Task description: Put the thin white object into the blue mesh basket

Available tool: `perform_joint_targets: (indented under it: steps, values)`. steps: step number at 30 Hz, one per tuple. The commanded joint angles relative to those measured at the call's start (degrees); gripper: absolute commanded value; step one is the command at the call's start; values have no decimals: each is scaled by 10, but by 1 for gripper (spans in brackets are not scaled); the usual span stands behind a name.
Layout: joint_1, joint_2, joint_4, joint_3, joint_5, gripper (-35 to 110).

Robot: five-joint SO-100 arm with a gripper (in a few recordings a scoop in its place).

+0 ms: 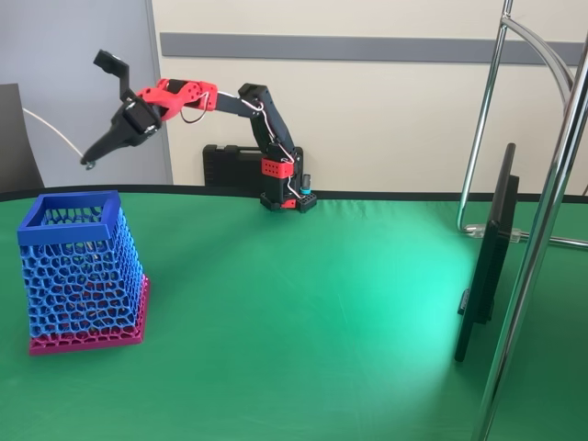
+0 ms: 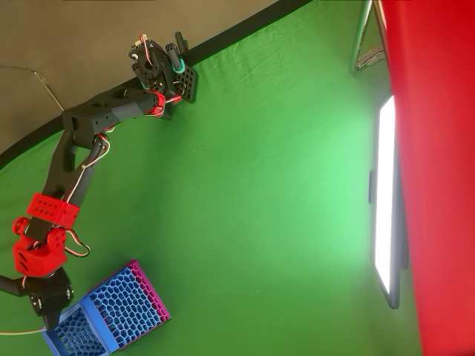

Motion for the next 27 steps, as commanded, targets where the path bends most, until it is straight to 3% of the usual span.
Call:
perform_joint_targets:
  steps: [1, 19, 27]
  values:
    - [2, -13, 2, -56, -4, 3]
    - [-8, -115, 2, -191, -20, 4]
    - [-9, -113, -17, -185, -11, 16]
